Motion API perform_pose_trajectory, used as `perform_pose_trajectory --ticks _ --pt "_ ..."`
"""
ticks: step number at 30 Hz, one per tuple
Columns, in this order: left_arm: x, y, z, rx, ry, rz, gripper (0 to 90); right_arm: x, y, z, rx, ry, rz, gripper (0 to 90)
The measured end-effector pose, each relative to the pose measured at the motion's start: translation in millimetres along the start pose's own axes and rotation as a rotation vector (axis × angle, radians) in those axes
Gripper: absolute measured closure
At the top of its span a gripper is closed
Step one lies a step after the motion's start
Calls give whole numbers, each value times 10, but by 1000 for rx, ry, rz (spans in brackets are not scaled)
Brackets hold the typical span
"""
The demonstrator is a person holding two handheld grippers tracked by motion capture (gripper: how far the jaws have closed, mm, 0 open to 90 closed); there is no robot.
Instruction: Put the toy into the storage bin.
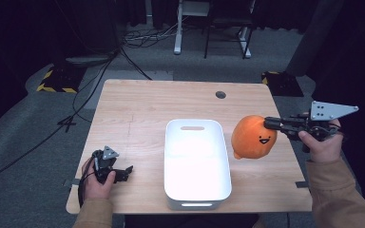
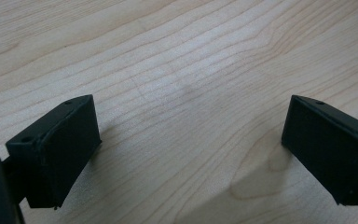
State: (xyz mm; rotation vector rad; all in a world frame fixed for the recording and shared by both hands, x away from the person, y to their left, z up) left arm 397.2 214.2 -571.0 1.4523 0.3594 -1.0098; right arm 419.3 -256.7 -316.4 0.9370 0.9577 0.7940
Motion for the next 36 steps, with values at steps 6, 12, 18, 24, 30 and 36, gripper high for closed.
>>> perform_pose_trajectory --ticks 6,12,18,24,30,36 --pt "1 1 2 -2 0 1 45 -17 206 -40 -28 11 25 839" --pt "0 0 0 0 0 0 45 50 471 -137 -55 23 53 840" --pt "1 1 1 -2 -1 1 45 171 616 -232 -69 51 67 840" --pt "1 1 2 -2 -1 2 45 326 714 -337 -85 83 76 840" --pt "1 1 2 -3 0 2 45 526 741 -482 -88 116 61 840" --pt "1 1 2 -2 -1 1 45 692 763 -594 -90 144 62 840"
Point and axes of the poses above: each handheld gripper's, and its own axes: x roughly forward along the jaws, y roughly out of its top, z roughly to its right, the point moved 9 cm from there along x, roughly forward along the jaws, and after that the axes turned 11 degrees about -x, right-handed, at the moved point
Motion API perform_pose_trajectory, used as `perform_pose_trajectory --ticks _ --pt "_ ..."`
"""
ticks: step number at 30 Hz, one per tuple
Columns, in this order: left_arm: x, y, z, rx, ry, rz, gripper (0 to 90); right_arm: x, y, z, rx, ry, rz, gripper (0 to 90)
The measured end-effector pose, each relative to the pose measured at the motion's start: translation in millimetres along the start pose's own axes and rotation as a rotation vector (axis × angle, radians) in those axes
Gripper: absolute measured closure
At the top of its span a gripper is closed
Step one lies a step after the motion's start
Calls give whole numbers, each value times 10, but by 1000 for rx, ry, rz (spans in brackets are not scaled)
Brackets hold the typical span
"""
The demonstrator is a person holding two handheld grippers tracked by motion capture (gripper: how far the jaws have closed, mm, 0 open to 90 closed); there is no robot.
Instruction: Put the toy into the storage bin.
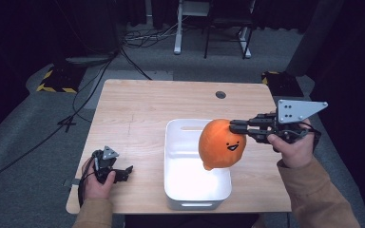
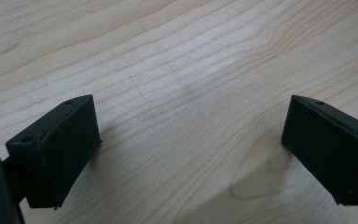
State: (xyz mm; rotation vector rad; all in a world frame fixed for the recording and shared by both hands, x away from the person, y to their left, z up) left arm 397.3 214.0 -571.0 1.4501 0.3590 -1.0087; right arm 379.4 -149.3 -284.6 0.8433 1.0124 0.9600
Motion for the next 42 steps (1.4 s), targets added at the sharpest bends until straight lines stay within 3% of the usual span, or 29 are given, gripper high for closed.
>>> perform_pose_trajectory --ticks 23,42 --pt "0 0 0 0 0 0 45 551 -92 -271 22 71 0 838" --pt "0 0 0 0 0 0 45 977 -434 -609 74 186 -96 835"
Point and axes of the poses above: each handheld gripper's, and its own axes: x roughly forward along the jaws, y roughly out of its top, z roughly to its right, the point moved 9 cm from there along x, roughly forward along the jaws, and after that the axes turned 11 degrees about -x, right-handed, at the moved point
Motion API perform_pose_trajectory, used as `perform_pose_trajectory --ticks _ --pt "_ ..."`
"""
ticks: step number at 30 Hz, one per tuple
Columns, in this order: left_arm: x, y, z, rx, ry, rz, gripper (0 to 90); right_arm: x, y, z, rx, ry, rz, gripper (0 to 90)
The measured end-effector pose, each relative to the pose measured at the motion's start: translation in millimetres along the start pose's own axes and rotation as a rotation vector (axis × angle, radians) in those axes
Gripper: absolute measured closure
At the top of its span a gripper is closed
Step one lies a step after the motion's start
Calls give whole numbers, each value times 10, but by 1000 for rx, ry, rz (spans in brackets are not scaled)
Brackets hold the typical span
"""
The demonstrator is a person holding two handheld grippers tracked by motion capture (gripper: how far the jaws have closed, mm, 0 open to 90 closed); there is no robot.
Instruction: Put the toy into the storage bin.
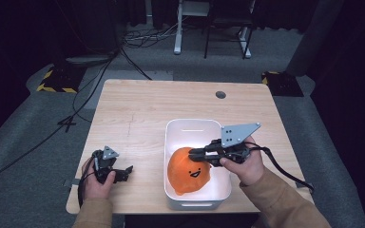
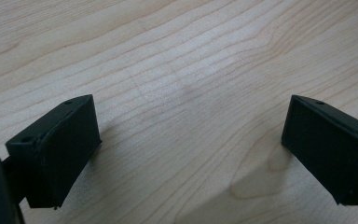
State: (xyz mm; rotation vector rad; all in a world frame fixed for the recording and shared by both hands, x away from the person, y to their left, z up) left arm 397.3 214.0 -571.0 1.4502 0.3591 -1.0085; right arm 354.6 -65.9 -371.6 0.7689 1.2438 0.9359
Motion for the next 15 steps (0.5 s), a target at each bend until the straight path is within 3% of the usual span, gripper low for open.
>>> perform_pose_trajectory --ticks 15 --pt "0 0 0 0 0 0 45 152 -203 -227 7 76 -82 827"
Point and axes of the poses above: each handheld gripper's, and its own axes: x roughly forward along the jaws, y roughly out of its top, z roughly to its right, the point moved 9 cm from there along x, roughly forward along the jaws, and after that the axes turned 11 degrees about -x, right-handed, at the moved point
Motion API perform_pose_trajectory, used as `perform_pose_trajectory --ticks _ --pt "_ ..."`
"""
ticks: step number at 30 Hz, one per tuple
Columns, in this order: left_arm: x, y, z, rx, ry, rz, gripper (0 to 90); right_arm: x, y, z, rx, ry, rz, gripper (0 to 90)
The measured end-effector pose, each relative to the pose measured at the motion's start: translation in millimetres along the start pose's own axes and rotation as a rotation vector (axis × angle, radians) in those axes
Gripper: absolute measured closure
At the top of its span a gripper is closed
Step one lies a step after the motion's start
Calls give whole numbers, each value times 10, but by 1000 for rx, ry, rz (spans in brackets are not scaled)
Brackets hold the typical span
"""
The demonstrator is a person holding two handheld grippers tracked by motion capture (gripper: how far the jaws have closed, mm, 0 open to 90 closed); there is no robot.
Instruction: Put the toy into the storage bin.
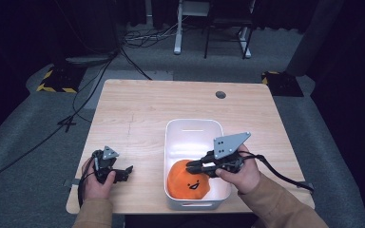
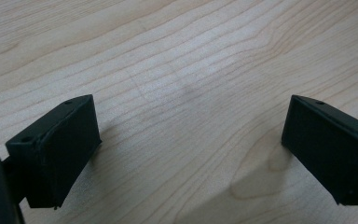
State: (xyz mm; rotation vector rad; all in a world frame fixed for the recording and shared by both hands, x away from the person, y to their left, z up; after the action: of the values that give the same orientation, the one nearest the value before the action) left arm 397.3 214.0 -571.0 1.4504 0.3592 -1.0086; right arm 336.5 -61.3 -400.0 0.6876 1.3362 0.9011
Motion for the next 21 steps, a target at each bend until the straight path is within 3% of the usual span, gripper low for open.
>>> perform_pose_trajectory --ticks 7,11,21 --pt "-1 -1 -2 2 0 -1 45 83 -122 -61 0 30 -62 819" --pt "-1 -1 -2 2 0 -1 45 86 -226 -80 32 50 -78 802" --pt "-1 -1 -2 2 0 -2 45 -13 -330 -133 94 100 -75 743"
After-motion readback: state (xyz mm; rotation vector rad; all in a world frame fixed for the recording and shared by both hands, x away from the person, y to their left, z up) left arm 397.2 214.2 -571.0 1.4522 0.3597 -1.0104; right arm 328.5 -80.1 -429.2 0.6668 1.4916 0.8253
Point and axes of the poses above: each handheld gripper's, and its own axes: x roughly forward along the jaws, y roughly out of its top, z roughly to its right, the point moved 9 cm from there along x, roughly forward along the jaws, and after that the axes turned 11 degrees about -x, right-handed, at the moved point
